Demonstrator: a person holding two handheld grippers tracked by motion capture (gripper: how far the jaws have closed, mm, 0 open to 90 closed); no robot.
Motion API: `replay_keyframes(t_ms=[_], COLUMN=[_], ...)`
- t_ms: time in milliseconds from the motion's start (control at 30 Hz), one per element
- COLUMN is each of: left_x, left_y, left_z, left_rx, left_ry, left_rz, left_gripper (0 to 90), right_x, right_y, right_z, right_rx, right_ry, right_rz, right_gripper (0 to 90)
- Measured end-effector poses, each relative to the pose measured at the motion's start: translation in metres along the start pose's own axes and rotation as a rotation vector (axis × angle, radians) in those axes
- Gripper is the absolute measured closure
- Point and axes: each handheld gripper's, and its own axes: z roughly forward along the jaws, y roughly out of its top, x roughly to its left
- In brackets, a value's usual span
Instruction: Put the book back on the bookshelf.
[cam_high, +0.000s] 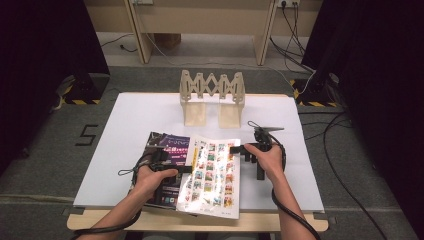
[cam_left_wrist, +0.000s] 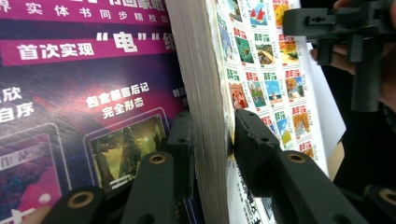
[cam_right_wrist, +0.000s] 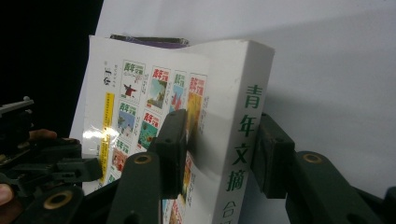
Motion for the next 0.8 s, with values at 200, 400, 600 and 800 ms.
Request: replay_keyframes(t_ms=[200,400,600,800], left_x=[-0.001,-0.005,-0.008,-0.002], left_y=[0.001,0.004,0.003,-0.002], left_z=[-0.003,-0.015,-0.029,-0.045], left_rx=[0.002,-0.058,-0.101,-0.145], left_ry=[0.017,0.057,0.116,0.183], left_rz=[0.022,0.096,0.172,0.236], left_gripper=[62.3,58.3,49.1,36.4], right_x=[0.025,0.036,0.045,0.052], right_y=[0.003,0.003,0.002,-0.002], right_z=[-0.015,-0.020,-0.024,-0.029], right_rx=[-0.015,-0.047,-0.057,-0.079], right_ry=[0.023,0.028,0.006,-0.017], right_rz=[-0.042,-0.049,-0.077,-0.093], right_gripper=[72.3,73.6,73.6,73.7])
